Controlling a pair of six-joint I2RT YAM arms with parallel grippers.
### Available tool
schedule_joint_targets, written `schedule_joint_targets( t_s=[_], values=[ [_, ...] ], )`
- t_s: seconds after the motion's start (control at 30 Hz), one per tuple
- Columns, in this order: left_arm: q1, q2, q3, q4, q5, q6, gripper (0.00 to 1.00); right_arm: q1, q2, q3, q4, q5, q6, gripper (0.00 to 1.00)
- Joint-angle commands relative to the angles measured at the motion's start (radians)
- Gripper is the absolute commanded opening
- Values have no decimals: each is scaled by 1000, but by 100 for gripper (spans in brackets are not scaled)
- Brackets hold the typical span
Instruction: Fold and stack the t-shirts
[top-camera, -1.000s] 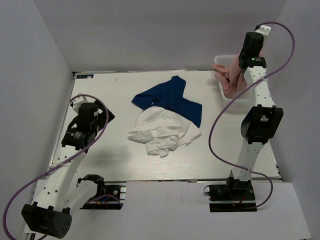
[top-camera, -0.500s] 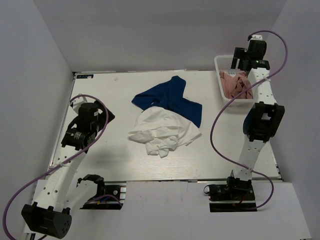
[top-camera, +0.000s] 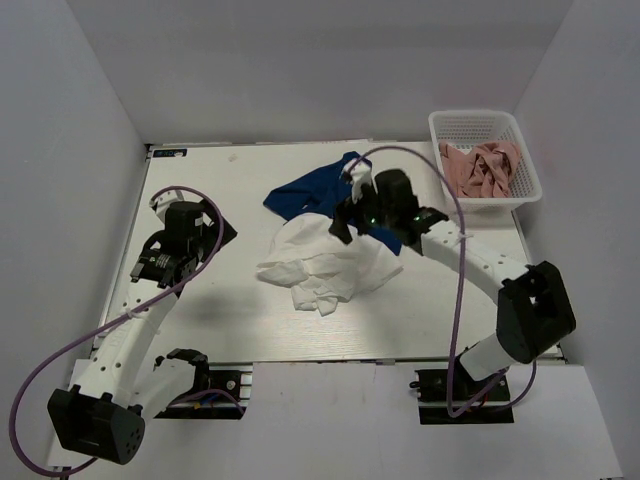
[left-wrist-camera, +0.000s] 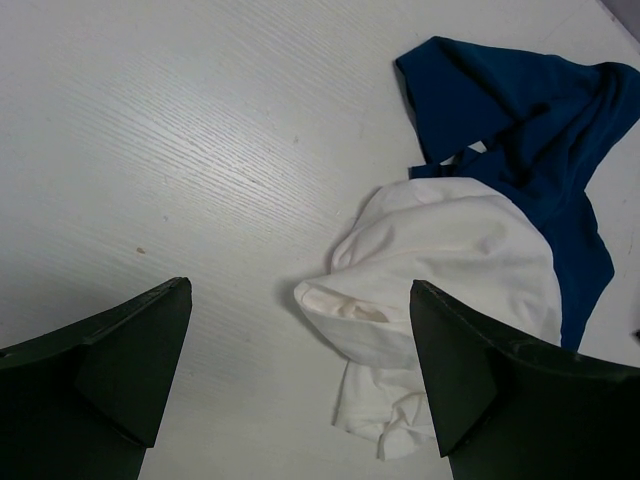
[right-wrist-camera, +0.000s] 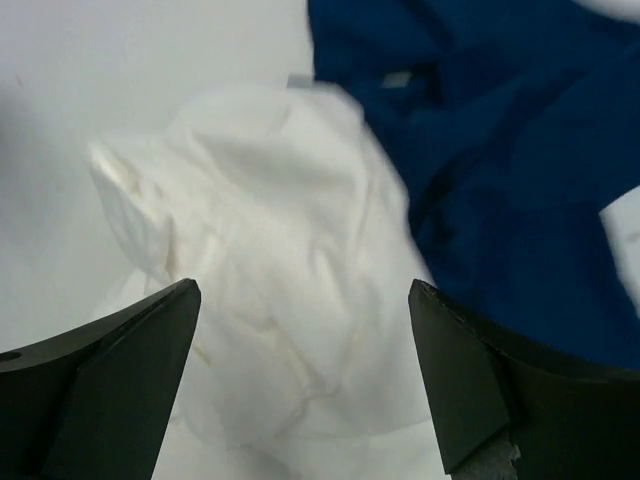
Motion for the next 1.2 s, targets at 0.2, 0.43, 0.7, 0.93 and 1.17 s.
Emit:
schedule_joint_targets(
  t_s=[0.2,0.43,0.7,0.93,1.17],
  values=[
    [-4,-9,-5,5,36,5,100,167,162,-146,120,339,14,90],
    [-4,-9,5,-5,26,5,100,235,97,-79,97,448,36,0],
    [-4,-9,14,-14,3,5,100,192,-177,-61,324,710,11,0],
    [-4,52,32,-36,-36,5,100,-6,-79,272,324,925,-101,0],
    [5,135,64,-45,-58,15,100,-381,140,808,134,841,-73,0]
  ],
)
